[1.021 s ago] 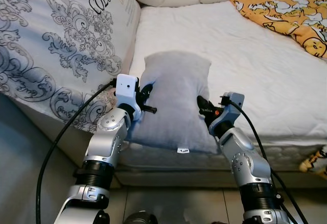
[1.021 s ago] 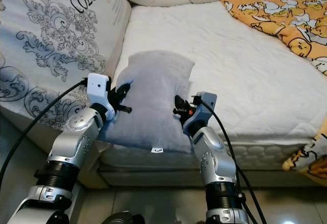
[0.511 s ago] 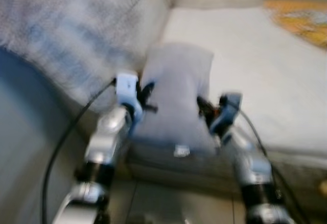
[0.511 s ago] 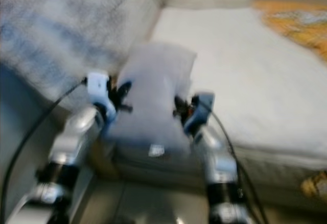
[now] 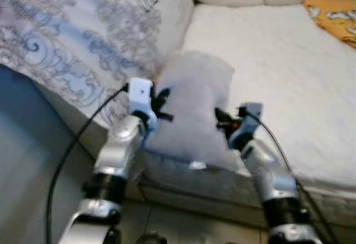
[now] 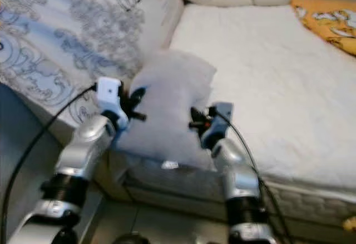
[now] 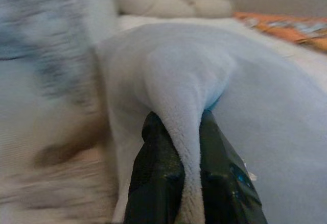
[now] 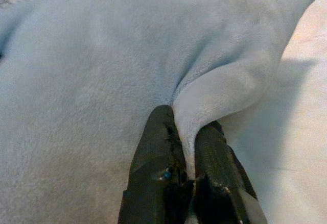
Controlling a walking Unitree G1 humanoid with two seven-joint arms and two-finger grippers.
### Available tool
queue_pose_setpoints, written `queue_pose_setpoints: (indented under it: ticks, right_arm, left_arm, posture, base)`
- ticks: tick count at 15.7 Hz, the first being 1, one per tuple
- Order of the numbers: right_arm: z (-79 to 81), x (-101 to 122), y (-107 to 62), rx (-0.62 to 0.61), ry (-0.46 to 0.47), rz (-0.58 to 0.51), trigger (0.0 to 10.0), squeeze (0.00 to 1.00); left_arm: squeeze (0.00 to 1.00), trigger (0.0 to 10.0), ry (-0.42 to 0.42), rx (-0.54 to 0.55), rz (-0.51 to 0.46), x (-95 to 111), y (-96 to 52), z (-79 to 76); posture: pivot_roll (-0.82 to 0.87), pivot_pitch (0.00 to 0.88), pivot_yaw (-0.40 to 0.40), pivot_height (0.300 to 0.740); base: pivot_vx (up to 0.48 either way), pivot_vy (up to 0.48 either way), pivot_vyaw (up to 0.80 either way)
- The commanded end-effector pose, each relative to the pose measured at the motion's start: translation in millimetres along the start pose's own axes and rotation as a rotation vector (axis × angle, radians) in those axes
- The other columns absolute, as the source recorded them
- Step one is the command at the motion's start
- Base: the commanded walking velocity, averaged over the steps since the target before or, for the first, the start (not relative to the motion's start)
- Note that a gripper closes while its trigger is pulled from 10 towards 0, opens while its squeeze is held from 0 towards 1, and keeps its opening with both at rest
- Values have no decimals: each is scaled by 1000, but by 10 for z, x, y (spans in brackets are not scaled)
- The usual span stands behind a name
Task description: Clean up the room
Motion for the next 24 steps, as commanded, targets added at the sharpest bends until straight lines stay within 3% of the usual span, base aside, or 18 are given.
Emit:
queue_pose_setpoints:
  ticks: [1,9,24]
  right_arm:
    - [45,79,25,25,-26,-18,10000,0]
    - [3,66,50,12,-5,5,10000,0]
    - [-46,98,25,-2,-59,-4,10000,0]
  left_arm:
    - [0,10000,4,2,-51,142,22,-6]
    - [0,10000,-9,12,-51,152,33,4]
    - [0,10000,-32,0,-42,111,51,-64]
  posture:
    - [30,0,84,740]
    - [39,0,80,740]
    - [28,0,81,740]
  base:
    - [326,0,0]
    - [321,0,-100]
    - [312,0,-53]
Point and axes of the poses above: a point about 5 cm out from each wrist's last joint towards the gripper, its own y axis pointing out of the wrist towards the gripper, its own x axis along the axis of the wrist's last joint, z = x × y, the point moved 6 cm from there along y, pointing out of the wrist towards the gripper, and after that the axes turned 3 degrees about -y, right-handed, at the moved point
